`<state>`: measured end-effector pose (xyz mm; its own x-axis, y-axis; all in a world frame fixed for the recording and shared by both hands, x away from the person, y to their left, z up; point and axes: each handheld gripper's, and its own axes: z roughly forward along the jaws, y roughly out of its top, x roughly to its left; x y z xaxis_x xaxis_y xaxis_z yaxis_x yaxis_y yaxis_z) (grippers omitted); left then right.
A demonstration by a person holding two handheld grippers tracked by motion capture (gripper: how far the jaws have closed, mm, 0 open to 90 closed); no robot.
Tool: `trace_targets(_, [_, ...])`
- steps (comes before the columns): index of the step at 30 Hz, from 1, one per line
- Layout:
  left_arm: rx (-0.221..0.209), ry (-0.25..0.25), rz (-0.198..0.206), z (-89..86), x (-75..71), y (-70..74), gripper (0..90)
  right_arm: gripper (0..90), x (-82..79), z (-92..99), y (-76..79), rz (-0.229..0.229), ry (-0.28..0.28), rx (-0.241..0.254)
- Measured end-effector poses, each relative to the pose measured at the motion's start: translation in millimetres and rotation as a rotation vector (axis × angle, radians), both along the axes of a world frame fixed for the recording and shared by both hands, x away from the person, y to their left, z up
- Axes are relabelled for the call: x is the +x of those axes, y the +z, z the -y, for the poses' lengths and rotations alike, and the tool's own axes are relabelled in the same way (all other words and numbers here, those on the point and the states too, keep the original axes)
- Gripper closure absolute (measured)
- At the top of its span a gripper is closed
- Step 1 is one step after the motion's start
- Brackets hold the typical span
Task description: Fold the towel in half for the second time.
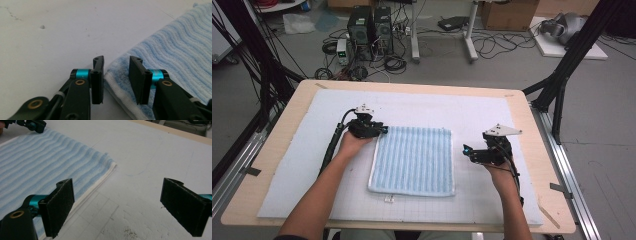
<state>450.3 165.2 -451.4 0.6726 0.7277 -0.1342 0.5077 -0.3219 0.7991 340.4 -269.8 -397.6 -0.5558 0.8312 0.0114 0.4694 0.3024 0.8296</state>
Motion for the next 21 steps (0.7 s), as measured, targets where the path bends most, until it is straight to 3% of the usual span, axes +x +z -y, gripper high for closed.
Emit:
trace_targets(3, [0.015,-0.012,0.010,2.2,-1.3,0.1,83.4,11.3,1.2,-2.5,0.5,0.000,0.005,-0.005])
trace_targets(5, [0.006,-0.009,0.005,1.1,-0.9,-0.1,86.1,11.3,2.9,-4.7,0.7,0.000,0.009,-0.008])
trace_targets(9, [0.001,-0.007,0.004,0.4,-0.7,-0.5,87.0,11.3,10.7,-10.4,0.1,-0.010,0.005,-0.015])
trace_targets(13, [-0.017,-0.010,-0.003,-1.1,-0.5,-0.7,87.0,11.3,29.5,-16.2,-4.1,-0.055,0.002,0.032])
trace_targets(19, [-0.038,0.005,-0.012,-2.8,0.5,-1.5,87.0,18.1,59.5,-28.5,-12.9,-0.083,0.003,0.025])
trace_targets(21, [-0.031,0.005,-0.009,-2.3,0.2,-1.4,87.0,20.2,67.4,-33.5,-18.7,-0.111,0.005,-0.005])
